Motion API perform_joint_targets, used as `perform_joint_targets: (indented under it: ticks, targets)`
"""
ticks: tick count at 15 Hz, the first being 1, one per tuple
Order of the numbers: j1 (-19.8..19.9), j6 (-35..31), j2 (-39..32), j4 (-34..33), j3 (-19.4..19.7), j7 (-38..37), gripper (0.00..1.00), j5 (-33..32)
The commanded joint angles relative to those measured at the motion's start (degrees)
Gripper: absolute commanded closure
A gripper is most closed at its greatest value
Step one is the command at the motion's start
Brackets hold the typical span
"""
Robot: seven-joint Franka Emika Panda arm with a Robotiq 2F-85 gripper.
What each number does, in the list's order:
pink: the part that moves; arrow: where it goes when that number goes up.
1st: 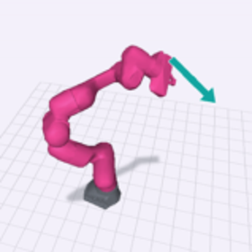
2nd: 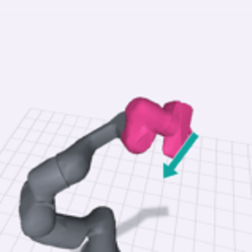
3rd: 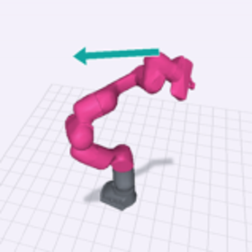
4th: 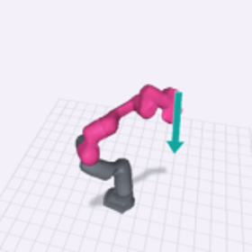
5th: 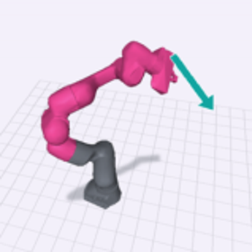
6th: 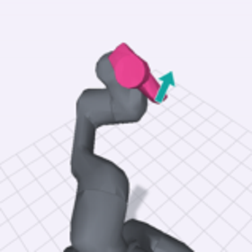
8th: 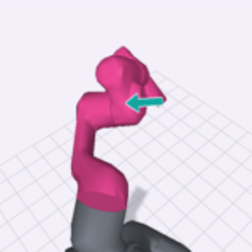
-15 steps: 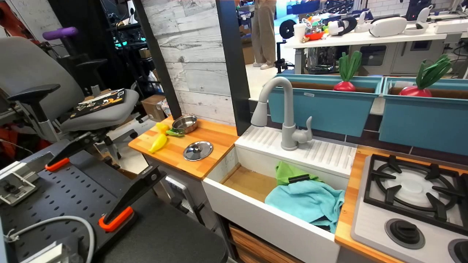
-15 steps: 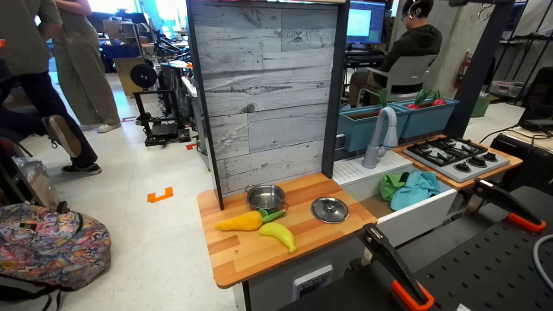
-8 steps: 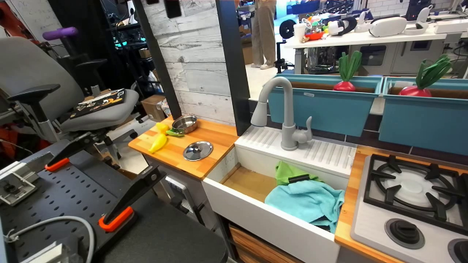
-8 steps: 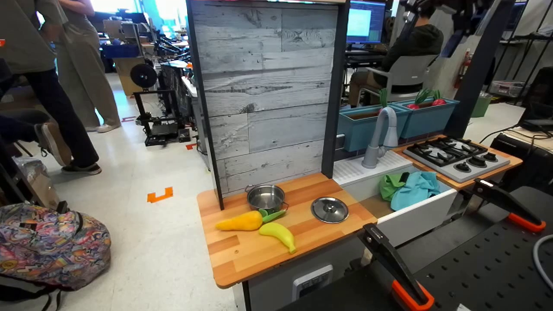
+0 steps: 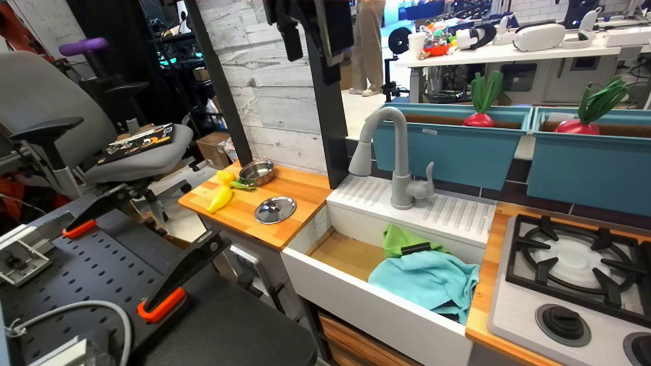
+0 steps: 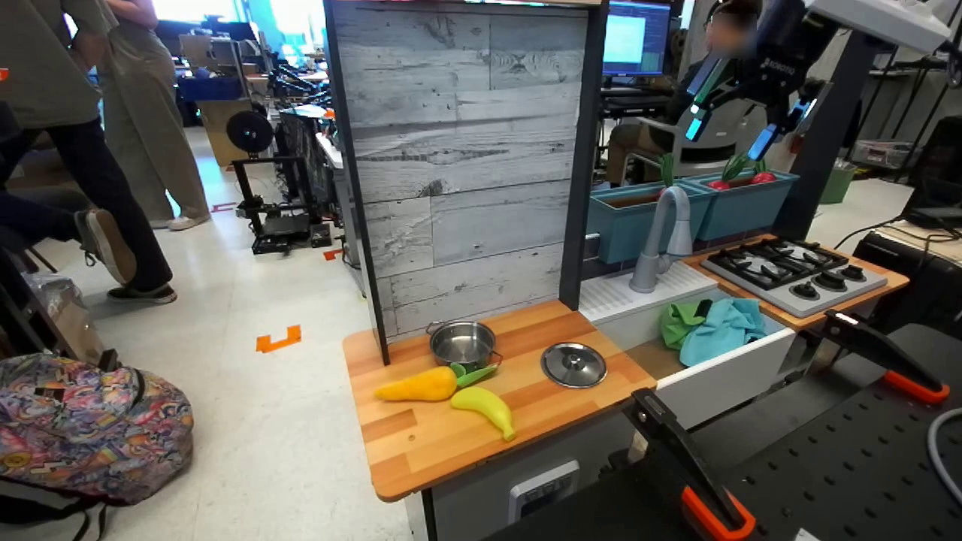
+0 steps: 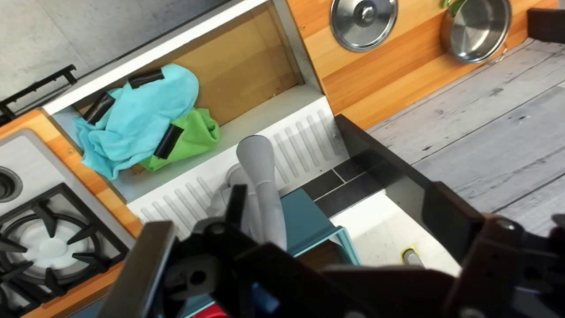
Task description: Turn the tap nozzle to the left
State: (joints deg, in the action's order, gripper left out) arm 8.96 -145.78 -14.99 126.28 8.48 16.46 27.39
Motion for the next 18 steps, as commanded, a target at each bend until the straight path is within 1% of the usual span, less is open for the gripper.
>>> perform_joint_targets:
  ticks: [1,5,9,12,16,17,18]
  targets:
    - [4.12,-4.49,-5.75,-3.62,-3.25,3.32,0.0,1.57]
    - [7.34,-7.76,-10.91,-5.99,-5.77,3.36,0.0,0.59]
    - [9.35,-10.03,-15.31,-8.64,-7.6,2.14,0.0,-0.68]
    - [9.91,-10.89,-17.52,-10.34,-8.69,1.39,0.0,-1.56]
    - [9.53,-11.05,-19.83,-12.59,-9.14,0.26,0.0,-2.99]
    - [9.53,-10.59,-20.19,-13.09,-9.25,-0.17,0.25,-3.14]
    - [9.64,-10.59,-20.54,-13.52,-9.46,-0.29,0.28,-3.11]
